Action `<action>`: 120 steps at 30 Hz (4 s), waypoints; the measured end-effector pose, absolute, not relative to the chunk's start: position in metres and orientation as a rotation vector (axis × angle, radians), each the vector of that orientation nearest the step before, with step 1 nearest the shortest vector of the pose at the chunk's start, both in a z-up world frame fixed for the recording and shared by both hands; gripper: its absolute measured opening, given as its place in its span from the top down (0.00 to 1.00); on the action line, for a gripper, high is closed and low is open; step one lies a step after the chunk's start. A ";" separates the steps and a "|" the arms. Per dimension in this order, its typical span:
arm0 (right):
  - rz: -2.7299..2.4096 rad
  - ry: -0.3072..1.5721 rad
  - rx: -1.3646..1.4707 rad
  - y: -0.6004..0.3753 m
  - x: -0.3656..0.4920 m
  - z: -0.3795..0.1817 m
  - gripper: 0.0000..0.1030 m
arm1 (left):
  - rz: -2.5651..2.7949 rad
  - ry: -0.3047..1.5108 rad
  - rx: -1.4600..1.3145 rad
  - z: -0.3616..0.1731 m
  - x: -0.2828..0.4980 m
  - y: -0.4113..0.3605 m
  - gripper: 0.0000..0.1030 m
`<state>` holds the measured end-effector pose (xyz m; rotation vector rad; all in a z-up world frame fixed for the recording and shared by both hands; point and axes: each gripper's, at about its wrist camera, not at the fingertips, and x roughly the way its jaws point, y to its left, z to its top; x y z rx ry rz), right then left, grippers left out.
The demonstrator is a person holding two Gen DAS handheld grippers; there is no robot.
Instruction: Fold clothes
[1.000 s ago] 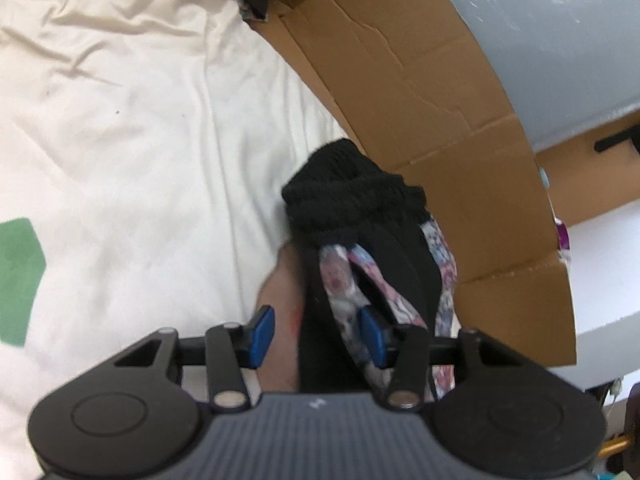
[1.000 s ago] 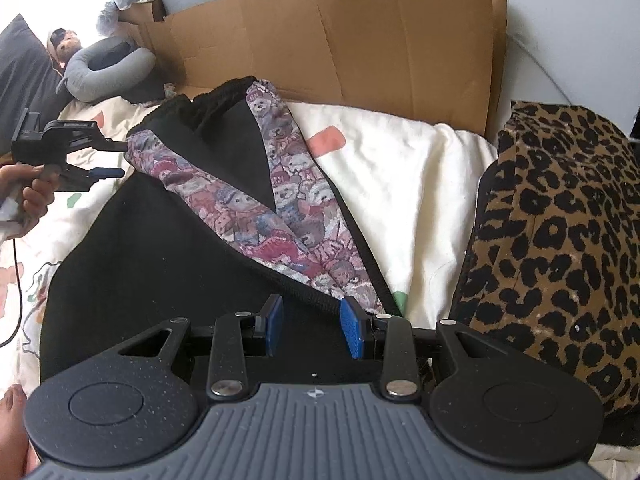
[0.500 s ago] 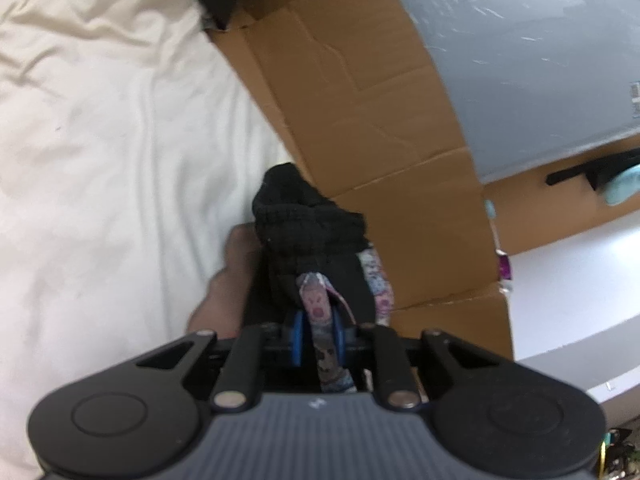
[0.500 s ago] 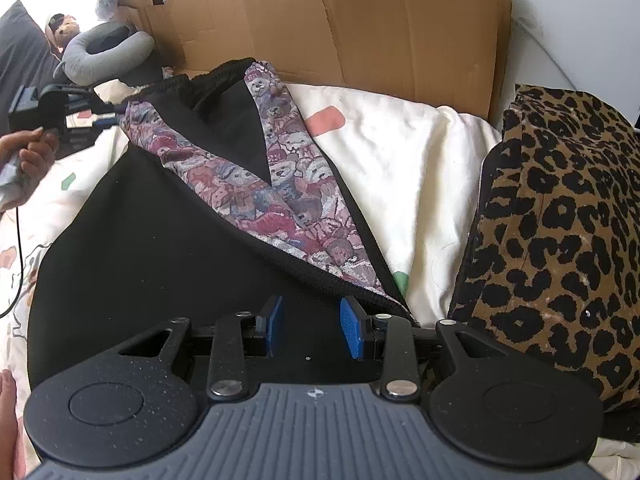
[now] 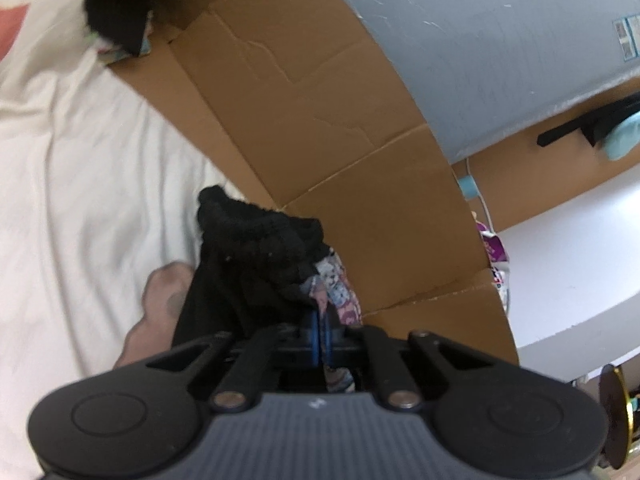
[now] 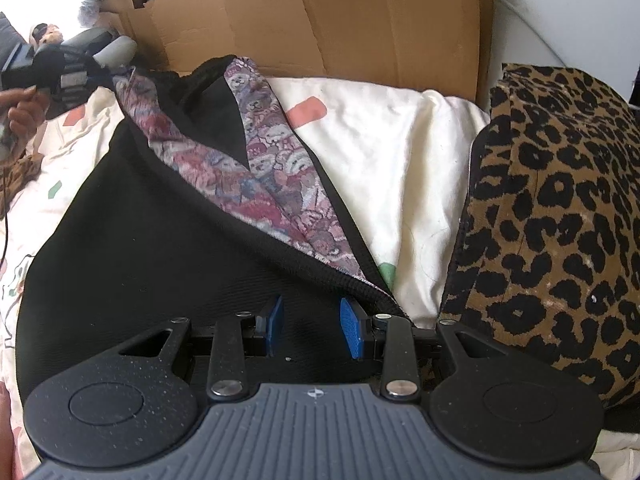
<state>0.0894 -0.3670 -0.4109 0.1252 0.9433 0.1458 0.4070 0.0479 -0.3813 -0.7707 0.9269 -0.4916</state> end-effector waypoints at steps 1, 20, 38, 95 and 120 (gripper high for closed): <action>0.140 0.948 0.137 -0.369 0.089 -0.412 0.62 | -0.486 0.928 -0.764 -0.380 0.411 0.043 0.97; 0.148 0.957 0.175 -0.382 0.090 -0.429 0.67 | -0.397 0.966 -0.518 -0.363 0.483 -0.055 0.97; 0.174 0.956 0.193 -0.389 0.089 -0.431 0.67 | -0.343 1.023 -0.291 -0.396 0.524 -0.130 0.97; 0.347 0.830 0.082 -0.313 0.228 -0.406 0.67 | -0.438 1.099 0.194 -0.362 0.484 -0.081 0.77; 0.231 0.956 0.062 -0.344 0.240 -0.423 0.68 | -0.358 0.996 -0.024 -0.322 0.279 0.037 0.65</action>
